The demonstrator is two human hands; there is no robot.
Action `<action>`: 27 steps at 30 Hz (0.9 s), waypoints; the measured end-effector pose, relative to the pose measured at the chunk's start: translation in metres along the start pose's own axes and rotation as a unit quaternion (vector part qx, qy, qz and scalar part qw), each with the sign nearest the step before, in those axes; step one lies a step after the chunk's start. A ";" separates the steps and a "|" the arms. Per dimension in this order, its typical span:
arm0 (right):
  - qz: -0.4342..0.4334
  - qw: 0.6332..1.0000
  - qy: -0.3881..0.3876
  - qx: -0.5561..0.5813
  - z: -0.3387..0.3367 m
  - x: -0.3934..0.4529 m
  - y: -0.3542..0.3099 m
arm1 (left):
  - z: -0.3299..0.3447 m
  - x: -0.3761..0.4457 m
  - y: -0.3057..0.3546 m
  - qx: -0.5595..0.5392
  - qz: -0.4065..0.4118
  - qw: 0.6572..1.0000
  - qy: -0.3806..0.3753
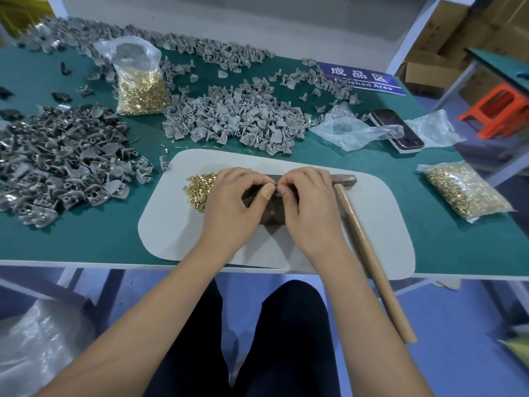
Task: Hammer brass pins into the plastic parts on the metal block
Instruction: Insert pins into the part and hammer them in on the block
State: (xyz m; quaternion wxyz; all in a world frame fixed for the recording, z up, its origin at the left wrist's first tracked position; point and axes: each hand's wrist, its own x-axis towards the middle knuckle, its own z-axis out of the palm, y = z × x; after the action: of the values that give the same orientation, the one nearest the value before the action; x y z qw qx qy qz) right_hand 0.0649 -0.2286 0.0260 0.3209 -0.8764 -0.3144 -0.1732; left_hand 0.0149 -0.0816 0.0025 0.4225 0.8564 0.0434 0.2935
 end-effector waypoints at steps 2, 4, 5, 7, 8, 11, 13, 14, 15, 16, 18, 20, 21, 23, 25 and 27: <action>0.019 1.000 0.006 0.021 0.001 -0.002 -0.002 | 0.001 -0.001 0.000 -0.009 -0.004 1.000 0.003; 0.037 0.999 0.015 0.037 0.003 -0.003 -0.003 | 0.001 -0.001 -0.001 -0.014 -0.007 1.000 0.004; 0.044 0.998 0.018 0.041 0.003 -0.003 -0.004 | 0.001 -0.001 -0.001 -0.016 -0.008 1.000 0.004; 0.052 0.997 0.015 0.045 0.004 -0.001 -0.004 | 0.001 -0.001 0.000 -0.018 -0.010 1.000 0.003; 0.053 0.998 0.012 0.045 0.003 -0.001 -0.003 | 0.001 -0.001 0.000 -0.018 -0.010 1.000 0.002; 0.054 0.998 0.007 0.045 0.002 -0.001 -0.005 | 0.001 -0.001 -0.001 -0.017 -0.011 1.000 0.003; 0.061 0.997 0.001 0.044 -0.001 -0.001 -0.008 | 0.001 -0.001 -0.001 -0.018 -0.012 1.000 0.003; 0.064 0.997 -0.006 0.039 -0.003 0.000 -0.009 | 0.001 -0.001 -0.001 -0.019 -0.012 1.000 0.004; 0.064 0.997 -0.016 0.029 -0.005 0.001 -0.011 | 0.001 -0.001 -0.001 -0.020 -0.012 1.000 0.005; 0.062 0.998 -0.026 0.011 -0.007 0.003 -0.012 | 0.001 -0.001 -0.001 -0.020 -0.013 1.000 0.006; 0.057 0.996 -0.048 -0.039 -0.011 0.006 -0.016 | 0.001 0.000 0.000 -0.014 -0.015 1.000 0.005; 0.062 0.993 -0.064 -0.083 -0.014 0.011 -0.022 | 0.000 0.000 0.002 -0.010 -0.016 1.000 0.006; 0.067 0.990 -0.073 -0.096 -0.016 0.013 -0.025 | 0.000 0.000 0.002 -0.009 -0.015 1.000 0.006; 0.077 0.986 -0.100 -0.107 -0.020 0.017 -0.029 | 0.000 0.000 0.000 -0.003 -0.013 1.000 0.003; 0.081 0.980 -0.132 -0.124 -0.024 0.022 -0.031 | -0.001 0.001 -0.001 0.006 -0.011 1.000 0.002; 0.074 0.972 -0.162 -0.151 -0.027 0.029 -0.032 | -0.001 0.001 -0.001 0.008 -0.009 1.000 0.003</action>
State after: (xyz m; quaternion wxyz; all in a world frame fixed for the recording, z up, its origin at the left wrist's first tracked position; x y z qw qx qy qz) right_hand 0.0624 -0.2153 0.0748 0.1416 -0.9519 -0.2673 -0.0498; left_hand 0.0158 -0.0799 0.0022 0.4179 0.8587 0.0546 0.2915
